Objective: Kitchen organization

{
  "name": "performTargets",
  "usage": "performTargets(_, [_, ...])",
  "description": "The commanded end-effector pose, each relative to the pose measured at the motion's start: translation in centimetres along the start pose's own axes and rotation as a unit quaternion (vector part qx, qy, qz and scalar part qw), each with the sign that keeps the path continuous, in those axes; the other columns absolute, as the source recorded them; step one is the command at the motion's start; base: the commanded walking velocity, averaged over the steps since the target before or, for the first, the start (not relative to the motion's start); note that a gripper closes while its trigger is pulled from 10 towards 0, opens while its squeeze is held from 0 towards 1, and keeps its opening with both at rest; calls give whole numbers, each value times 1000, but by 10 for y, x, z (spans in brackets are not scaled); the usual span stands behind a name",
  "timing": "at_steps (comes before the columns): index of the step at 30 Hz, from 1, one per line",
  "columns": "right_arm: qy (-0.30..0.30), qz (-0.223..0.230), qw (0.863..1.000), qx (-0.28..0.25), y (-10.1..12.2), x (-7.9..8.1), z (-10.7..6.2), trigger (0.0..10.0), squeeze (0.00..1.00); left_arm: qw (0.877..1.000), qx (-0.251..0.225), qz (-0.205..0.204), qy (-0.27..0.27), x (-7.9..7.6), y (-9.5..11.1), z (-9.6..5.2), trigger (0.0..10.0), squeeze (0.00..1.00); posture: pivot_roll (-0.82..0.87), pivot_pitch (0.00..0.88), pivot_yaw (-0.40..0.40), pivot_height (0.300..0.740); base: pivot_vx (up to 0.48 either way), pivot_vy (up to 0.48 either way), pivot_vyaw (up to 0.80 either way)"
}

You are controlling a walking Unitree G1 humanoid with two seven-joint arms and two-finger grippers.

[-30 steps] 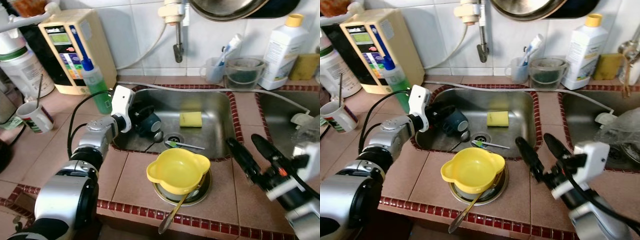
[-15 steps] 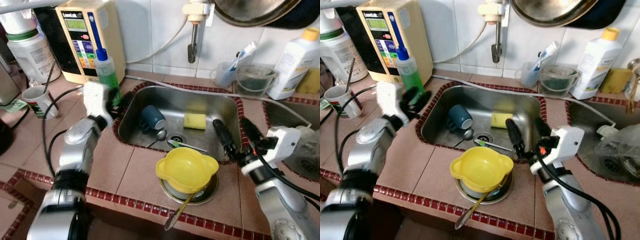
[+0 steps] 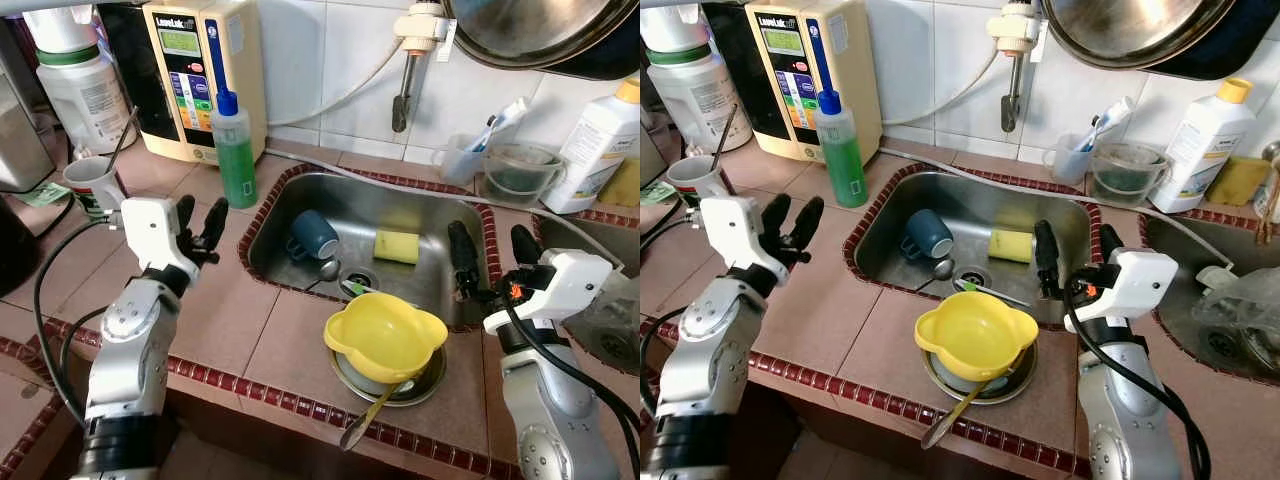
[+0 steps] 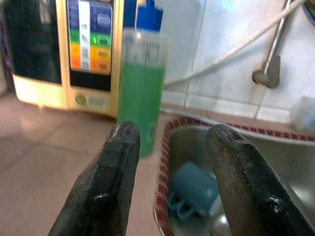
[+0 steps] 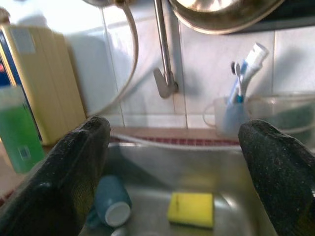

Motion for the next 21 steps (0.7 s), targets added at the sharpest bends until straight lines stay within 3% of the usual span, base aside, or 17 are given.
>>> performTargets(1, [2, -4, 1000, 13, -4, -3, -3, 10000, 0, 1000, -2, 8, -20, -4, 4, 0, 10000, 0, 12, 0, -5, 740, 0, 0, 0])
performTargets(7, [44, -9, 999, 31, -7, -3, -16, 10000, 0, 995, 29, 27, -87, -8, 1, -16, 10000, 0, 0, 0, 0, 740, 0, 0, 0])
performTargets(11, [92, 7, 994, 51, -8, -2, -29, 10000, 0, 991, 57, 1, -124, -11, 0, -23, 10000, 0, -4, 0, 4, 740, 0, 0, 0])
performTargets(16, [129, 8, 989, 67, -5, -6, -41, 10000, 0, 975, 80, -8, -209, -21, 4, -40, 10000, 0, -6, 0, 9, 740, 0, 0, 0])
performTargets(21, [164, 14, 984, 70, 1, -4, -46, 10000, 0, 962, 95, 7, -255, -28, 6, -46, 10000, 0, -8, 0, 14, 740, 0, 0, 0])
Point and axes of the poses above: a point about 5 cm out from each wrist's last joint towards the gripper, its own z axis pointing out of the wrist towards the gripper, its own y axis along the axis of the wrist's last joint, x = y × z, the point moved 1 cm from there along z, pointing out of the wrist towards the gripper, and after that the axes turned 5 degrees about -z, right-handed, at the moved point
